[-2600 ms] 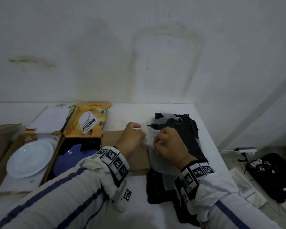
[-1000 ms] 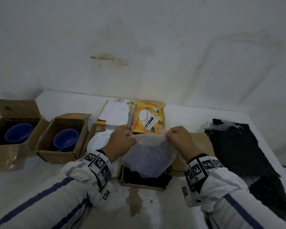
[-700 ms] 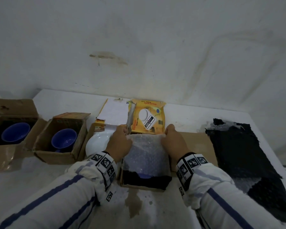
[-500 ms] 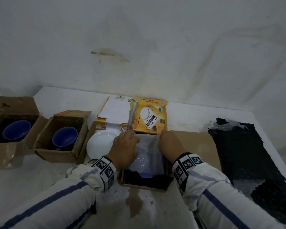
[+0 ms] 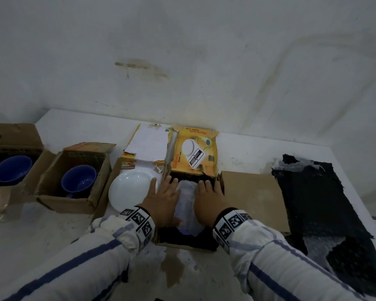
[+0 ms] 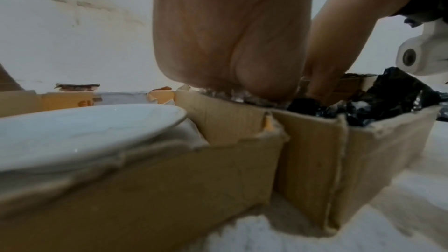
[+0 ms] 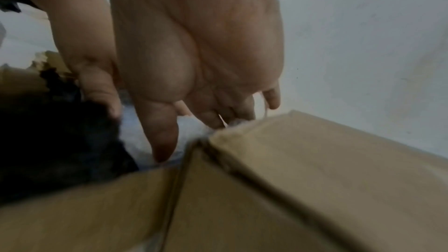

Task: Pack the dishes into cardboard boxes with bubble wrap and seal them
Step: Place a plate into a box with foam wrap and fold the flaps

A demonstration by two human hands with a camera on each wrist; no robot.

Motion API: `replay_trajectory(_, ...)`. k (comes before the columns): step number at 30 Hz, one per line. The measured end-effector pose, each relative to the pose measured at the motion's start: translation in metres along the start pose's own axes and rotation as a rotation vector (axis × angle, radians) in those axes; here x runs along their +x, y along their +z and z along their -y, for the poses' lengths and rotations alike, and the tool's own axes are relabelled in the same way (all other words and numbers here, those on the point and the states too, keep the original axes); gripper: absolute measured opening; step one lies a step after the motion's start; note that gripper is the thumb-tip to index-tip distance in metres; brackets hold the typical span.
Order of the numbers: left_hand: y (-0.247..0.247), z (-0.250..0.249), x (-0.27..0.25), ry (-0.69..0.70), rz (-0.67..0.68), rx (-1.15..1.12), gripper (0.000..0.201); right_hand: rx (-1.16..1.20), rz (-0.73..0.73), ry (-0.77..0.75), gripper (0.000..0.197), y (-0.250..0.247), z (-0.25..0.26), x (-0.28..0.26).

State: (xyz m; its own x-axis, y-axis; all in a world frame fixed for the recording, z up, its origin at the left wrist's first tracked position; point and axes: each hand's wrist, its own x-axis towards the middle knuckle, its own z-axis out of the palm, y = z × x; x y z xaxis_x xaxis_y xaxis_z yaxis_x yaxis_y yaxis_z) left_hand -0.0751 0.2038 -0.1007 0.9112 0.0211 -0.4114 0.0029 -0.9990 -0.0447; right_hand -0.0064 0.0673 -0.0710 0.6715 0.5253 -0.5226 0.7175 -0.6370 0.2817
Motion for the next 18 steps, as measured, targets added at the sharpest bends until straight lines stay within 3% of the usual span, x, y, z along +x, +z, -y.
replay_trajectory(3, -0.003, 0.002, -0.003, 0.004, -0.066, -0.062, 0.094, 0.079, 0.005, -0.018, 0.071, 0.004, -0.007, 0.003)
replay_trajectory(5, -0.007, 0.002, -0.004, 0.012, -0.168, -0.161, 0.073, 0.159, -0.036, -0.047, 0.064, 0.0, -0.013, 0.002)
replay_trajectory(7, -0.01, -0.003, -0.003, 0.04, -0.347, -0.268, 0.047, 0.213, -0.165, -0.073, 0.055, -0.005, -0.023, -0.001)
replay_trajectory(9, -0.016, -0.012, -0.001, 0.051, -0.506, -0.357, 0.036, 0.308, -0.291, -0.083, 0.048, -0.01, -0.038, -0.007)
replay_trajectory(11, -0.024, -0.025, 0.005, 0.049, -0.56, -0.407, 0.027, 0.452, -0.365, -0.075, 0.046, -0.01, -0.055, -0.014)
replay_trajectory(16, -0.046, -0.077, 0.024, 0.103, -0.629, -0.457, 0.02, 0.705, -0.516, 0.091, 0.034, 0.012, -0.107, -0.038)
replay_trajectory(18, -0.058, -0.107, 0.033, 0.141, -0.639, -0.486, 0.026, 0.755, -0.531, 0.204, 0.034, 0.032, -0.135, -0.05)
